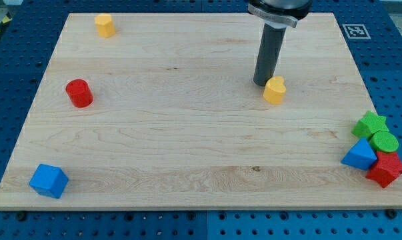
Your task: Push yellow heart towards group of blocks
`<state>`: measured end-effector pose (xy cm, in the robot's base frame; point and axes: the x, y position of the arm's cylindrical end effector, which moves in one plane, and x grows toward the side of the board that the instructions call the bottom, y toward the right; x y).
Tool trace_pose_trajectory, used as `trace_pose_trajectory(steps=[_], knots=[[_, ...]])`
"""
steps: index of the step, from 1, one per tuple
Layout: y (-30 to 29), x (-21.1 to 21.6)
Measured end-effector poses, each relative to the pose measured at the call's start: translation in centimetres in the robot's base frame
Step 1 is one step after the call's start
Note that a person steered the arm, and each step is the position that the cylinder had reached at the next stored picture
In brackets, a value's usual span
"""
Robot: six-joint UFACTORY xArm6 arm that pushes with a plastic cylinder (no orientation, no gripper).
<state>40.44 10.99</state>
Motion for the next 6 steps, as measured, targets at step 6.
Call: trace_pose_trajectory(steps=[6], knots=[[3.2, 2.2]])
